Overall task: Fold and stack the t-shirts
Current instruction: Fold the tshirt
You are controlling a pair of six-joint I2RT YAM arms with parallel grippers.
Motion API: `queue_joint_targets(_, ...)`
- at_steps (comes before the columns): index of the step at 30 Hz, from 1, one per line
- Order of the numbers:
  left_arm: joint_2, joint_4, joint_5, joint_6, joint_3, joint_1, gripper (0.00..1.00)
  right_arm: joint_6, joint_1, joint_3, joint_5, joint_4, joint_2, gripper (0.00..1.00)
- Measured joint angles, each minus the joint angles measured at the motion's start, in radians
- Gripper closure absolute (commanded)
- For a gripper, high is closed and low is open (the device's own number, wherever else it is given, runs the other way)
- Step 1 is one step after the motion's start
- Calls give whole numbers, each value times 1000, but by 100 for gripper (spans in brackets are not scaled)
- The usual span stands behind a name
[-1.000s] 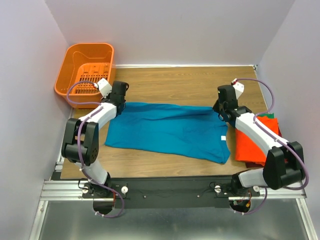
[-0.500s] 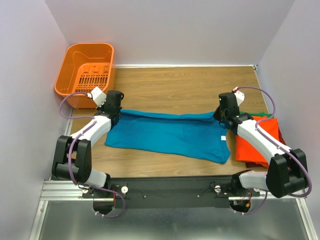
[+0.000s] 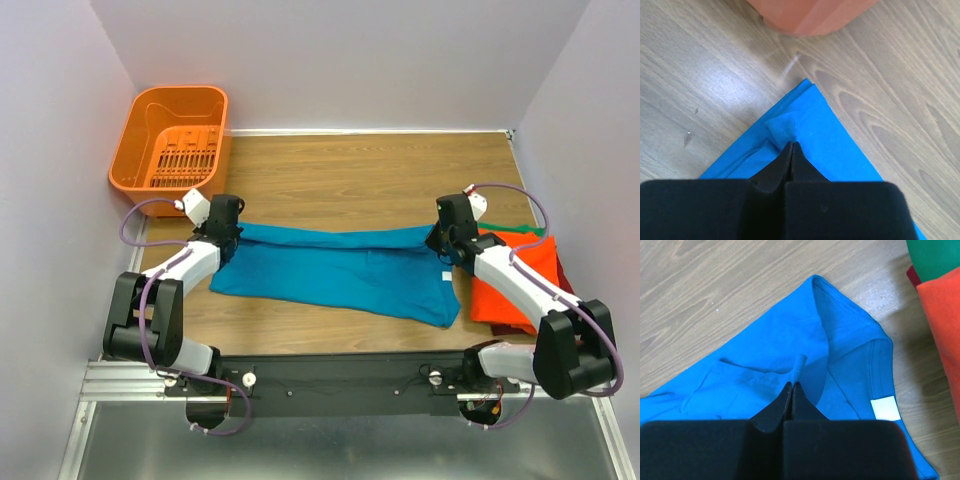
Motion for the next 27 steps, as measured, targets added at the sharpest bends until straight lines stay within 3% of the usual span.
queue_joint_targets(19,-63,29,66,11,-71,39,100,10,0,-47,-3,-4,-58,99)
queue_joint_targets(22,-71,37,80,14,-100,39,99,18,0,-73,-14,-6,-59,86)
queue_joint_targets(23,-73,44,87,17,-113,40,83,20,0,-78,-19,-5,-60,70)
queue_joint_targets(25,-82,49,105,21,-134,44,58,19,0,-91,-42,-6,-68,49)
queue_joint_targets(26,-87,50,113,26,-143,46,52,17,0,-97,-58,-8,-75,32)
queue_joint_targets(27,-92,50,119,31,-148,48,47,24,0,-101,-72,-11,-82,24)
